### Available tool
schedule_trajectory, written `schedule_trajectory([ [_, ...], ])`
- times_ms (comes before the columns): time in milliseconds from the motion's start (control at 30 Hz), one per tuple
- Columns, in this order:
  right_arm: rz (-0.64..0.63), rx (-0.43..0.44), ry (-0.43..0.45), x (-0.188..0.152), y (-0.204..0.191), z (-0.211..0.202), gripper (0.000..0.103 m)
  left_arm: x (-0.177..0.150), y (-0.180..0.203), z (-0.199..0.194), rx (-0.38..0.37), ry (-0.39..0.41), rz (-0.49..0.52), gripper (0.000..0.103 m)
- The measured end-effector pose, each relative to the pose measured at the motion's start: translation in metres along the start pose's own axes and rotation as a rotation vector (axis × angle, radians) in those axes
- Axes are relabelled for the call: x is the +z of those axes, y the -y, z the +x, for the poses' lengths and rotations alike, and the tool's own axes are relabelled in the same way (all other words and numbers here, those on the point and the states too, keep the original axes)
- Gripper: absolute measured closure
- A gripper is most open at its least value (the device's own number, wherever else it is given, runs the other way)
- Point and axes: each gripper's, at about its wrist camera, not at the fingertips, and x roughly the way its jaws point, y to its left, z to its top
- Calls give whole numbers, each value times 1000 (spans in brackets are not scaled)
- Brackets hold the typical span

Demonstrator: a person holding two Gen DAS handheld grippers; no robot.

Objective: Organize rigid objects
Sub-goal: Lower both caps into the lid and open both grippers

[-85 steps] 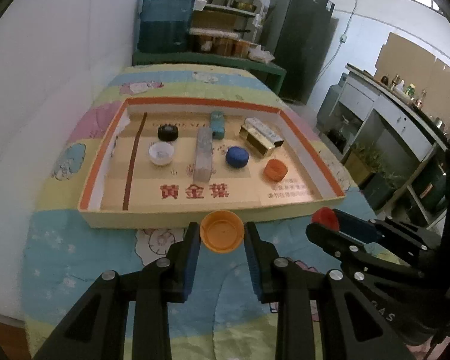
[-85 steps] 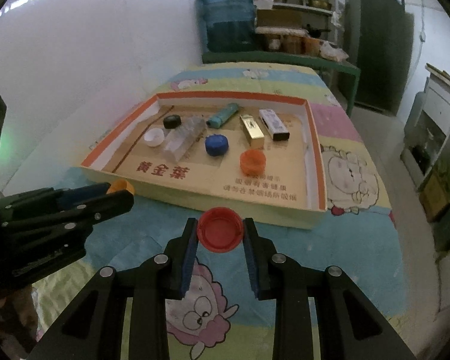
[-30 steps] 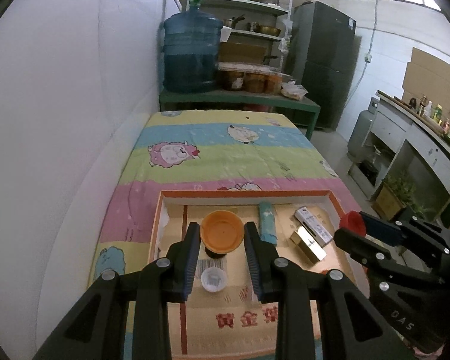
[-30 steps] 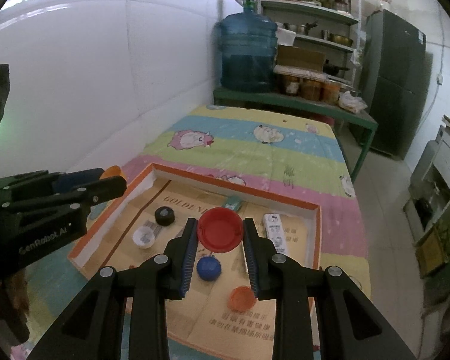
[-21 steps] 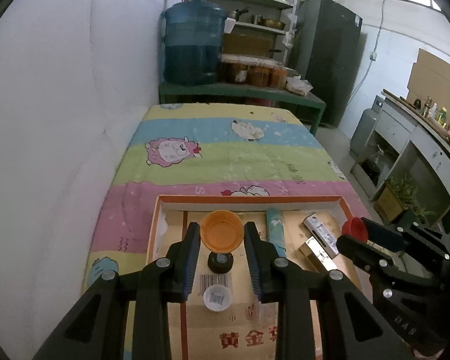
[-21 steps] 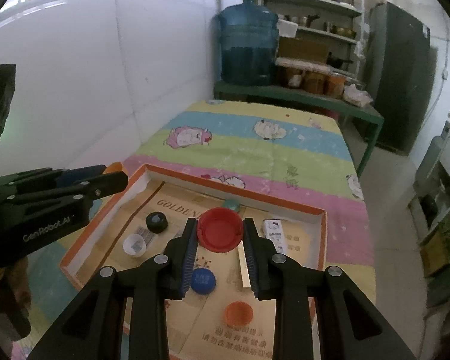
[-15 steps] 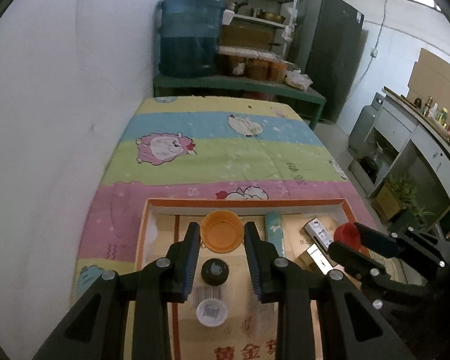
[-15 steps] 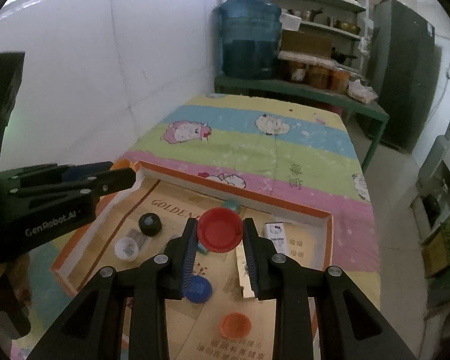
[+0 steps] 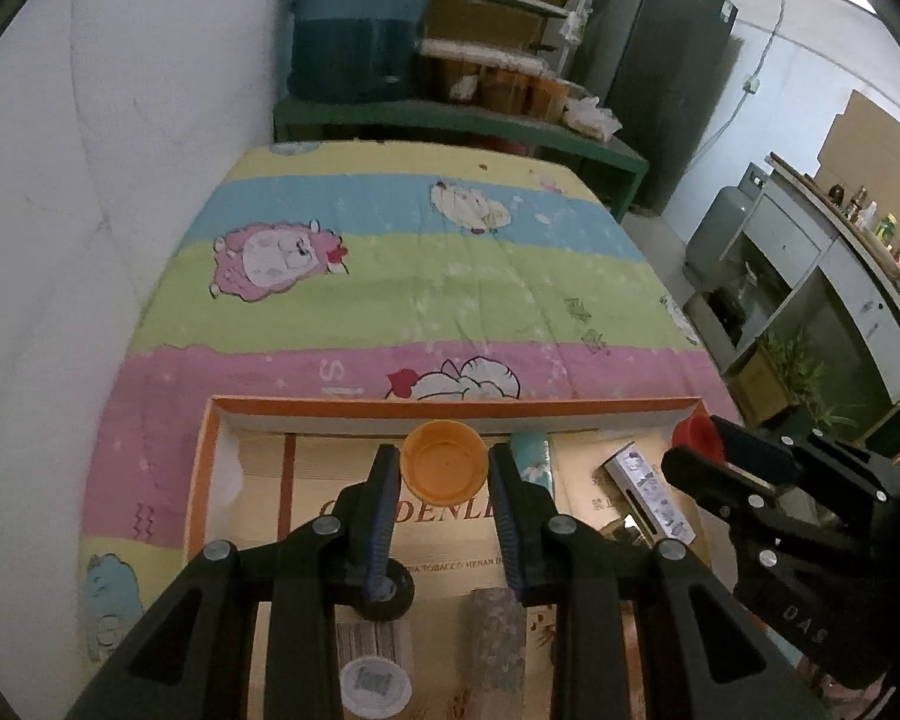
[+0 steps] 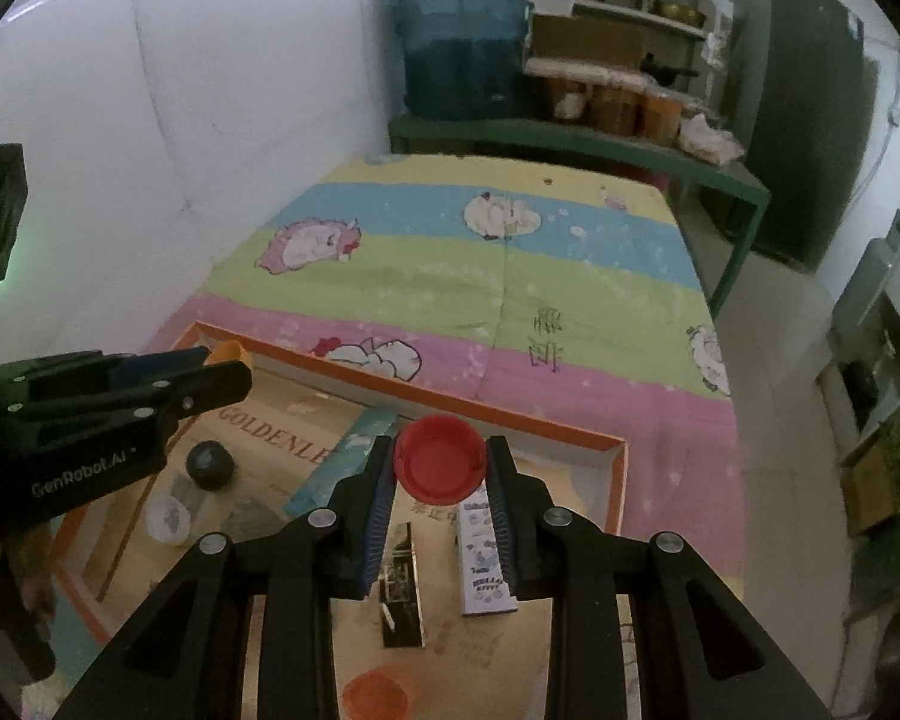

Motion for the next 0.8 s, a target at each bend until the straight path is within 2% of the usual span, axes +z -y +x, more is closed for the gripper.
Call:
schedule_trajectory([
  [200, 13, 48, -56, 9, 7, 21, 73, 2, 2, 15, -9, -39, 0, 73],
  [400, 1, 51, -97, 13, 4, 38, 73, 0, 1, 28, -8, -62, 1, 73],
  [800, -24, 59, -120, 14, -5, 56, 73, -3, -1, 40, 3, -76, 7, 73],
])
